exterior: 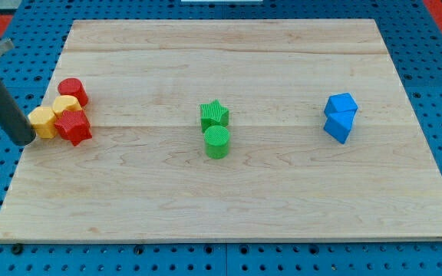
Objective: Move the yellow hexagon to the bottom center
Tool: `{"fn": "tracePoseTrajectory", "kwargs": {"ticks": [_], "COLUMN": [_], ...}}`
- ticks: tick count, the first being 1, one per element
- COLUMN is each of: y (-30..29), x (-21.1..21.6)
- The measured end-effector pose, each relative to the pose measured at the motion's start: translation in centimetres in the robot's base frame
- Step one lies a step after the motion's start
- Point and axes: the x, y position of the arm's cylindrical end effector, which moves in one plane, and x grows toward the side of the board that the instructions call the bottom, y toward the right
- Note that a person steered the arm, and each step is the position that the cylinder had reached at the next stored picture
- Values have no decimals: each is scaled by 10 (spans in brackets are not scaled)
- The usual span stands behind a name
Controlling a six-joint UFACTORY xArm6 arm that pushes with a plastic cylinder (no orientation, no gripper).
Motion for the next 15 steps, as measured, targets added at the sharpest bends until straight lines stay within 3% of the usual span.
{"fn": "tracePoseTrajectory", "kwargs": {"ticks": [2,4,7,15], "y": [1,49,50,57], "x": [1,1,40,55]}}
